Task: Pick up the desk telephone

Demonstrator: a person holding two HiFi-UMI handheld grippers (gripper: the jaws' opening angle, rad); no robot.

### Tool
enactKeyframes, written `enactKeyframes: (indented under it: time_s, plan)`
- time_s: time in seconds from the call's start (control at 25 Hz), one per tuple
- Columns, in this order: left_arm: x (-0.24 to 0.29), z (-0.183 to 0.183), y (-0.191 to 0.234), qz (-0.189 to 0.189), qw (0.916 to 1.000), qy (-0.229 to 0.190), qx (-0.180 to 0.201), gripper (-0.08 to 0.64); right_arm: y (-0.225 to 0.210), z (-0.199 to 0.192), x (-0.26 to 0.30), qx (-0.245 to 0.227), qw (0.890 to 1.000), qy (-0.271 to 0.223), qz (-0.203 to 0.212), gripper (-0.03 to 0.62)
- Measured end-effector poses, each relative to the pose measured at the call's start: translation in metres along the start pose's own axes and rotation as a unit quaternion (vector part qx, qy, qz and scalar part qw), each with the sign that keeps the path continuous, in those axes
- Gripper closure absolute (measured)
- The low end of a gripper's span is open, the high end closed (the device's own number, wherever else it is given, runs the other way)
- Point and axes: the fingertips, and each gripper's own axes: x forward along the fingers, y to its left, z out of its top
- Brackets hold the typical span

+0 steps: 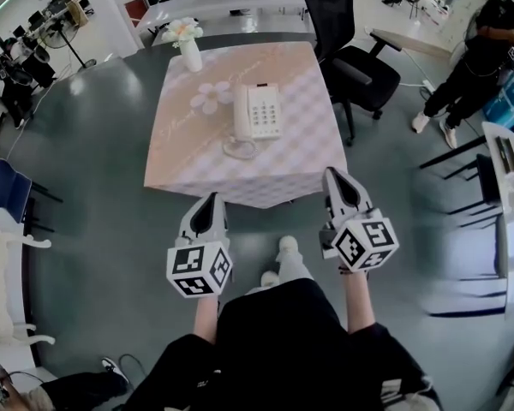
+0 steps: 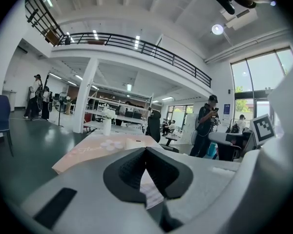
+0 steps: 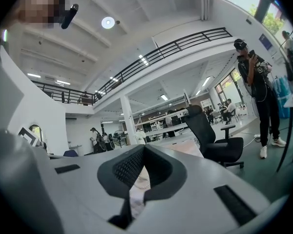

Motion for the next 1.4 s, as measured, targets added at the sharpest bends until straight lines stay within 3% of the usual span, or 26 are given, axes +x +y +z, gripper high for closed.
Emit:
enactKeyframes:
  time_s: [0.2, 0.88, 1.4]
  plan:
    - [0.022, 0.003, 0.007, 0.009, 0.9999, 0.006, -0.002, 0.560, -0.012, 0.001, 0.025, 0.006, 1.000, 0.003, 0.005, 0.600]
    - [0.162, 0.040, 0.052, 0.056, 0.9981, 0.004, -0.024, 0.560, -0.074, 0.017, 0.192, 0.014, 0.998, 0.028, 0.053, 0.600]
    - [0.247, 0.031, 0.068, 0.086, 0.9951, 0.042, -0.028, 0.560, -0.121, -0.011, 0.276, 0.036, 0.993, 0.083, 0.075, 0.600]
